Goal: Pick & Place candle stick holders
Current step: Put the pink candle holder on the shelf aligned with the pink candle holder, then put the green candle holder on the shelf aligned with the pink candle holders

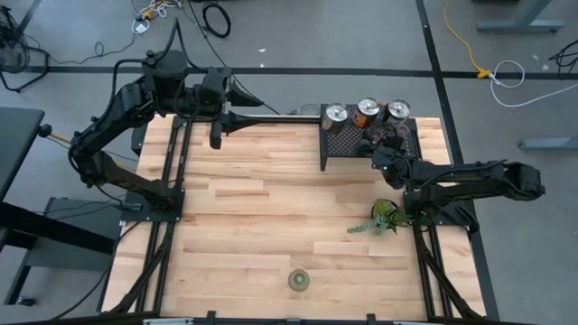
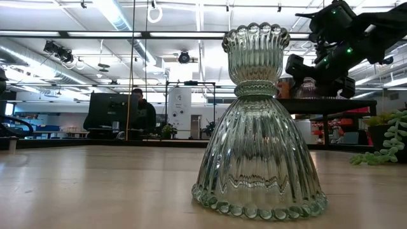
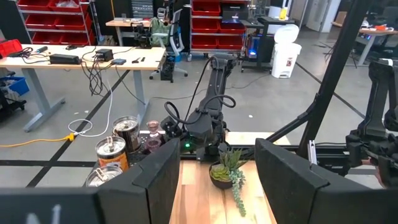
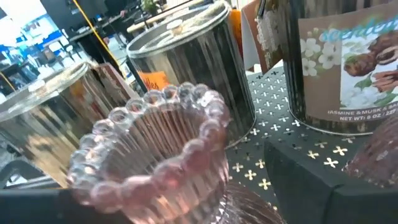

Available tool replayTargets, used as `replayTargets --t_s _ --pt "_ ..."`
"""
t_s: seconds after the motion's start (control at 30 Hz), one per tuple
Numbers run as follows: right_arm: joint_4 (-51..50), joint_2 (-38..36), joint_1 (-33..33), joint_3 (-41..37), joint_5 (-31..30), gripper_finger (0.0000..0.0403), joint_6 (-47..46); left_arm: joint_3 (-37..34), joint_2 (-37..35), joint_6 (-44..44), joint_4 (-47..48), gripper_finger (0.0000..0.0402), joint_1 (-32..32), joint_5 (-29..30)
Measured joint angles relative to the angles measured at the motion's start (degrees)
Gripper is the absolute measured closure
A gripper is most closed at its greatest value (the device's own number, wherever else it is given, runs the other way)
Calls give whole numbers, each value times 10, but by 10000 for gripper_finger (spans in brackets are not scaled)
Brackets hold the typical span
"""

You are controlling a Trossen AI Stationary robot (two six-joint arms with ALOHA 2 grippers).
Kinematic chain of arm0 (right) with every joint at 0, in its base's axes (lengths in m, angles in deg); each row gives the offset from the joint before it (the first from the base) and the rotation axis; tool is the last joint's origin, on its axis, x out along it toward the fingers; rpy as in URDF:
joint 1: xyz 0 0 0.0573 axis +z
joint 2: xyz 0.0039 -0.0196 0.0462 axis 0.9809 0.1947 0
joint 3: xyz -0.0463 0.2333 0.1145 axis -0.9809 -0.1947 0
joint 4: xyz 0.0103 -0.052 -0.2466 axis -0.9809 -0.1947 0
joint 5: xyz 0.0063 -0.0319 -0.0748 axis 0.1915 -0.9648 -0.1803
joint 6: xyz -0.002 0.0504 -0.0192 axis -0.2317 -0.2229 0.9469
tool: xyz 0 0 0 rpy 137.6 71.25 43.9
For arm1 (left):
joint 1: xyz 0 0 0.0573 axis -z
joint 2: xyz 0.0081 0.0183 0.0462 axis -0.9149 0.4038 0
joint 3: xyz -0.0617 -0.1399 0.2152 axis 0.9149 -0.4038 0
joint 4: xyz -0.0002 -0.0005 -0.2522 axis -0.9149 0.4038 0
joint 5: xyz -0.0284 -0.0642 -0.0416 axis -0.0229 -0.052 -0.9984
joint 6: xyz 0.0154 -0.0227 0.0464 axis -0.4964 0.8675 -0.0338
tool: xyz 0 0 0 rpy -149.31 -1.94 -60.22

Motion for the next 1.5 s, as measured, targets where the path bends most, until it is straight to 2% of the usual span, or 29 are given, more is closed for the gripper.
replayTargets --t_s 0.27,0.53,0.93,1.27,1.5 --pt "65 0 -12 0 -9 149 37 0 0 0 0 191 0 0" --pt "127 0 -20 0 -4 150 92 0 0 0 0 191 0 0" --pt "157 0 -20 0 27 149 138 0 0 0 0 191 0 0" --pt "204 -1 -20 2 25 150 184 0 0 0 0 191 0 0" --pt "202 -6 -18 48 16 150 257 0 0 0 0 191 0 0"
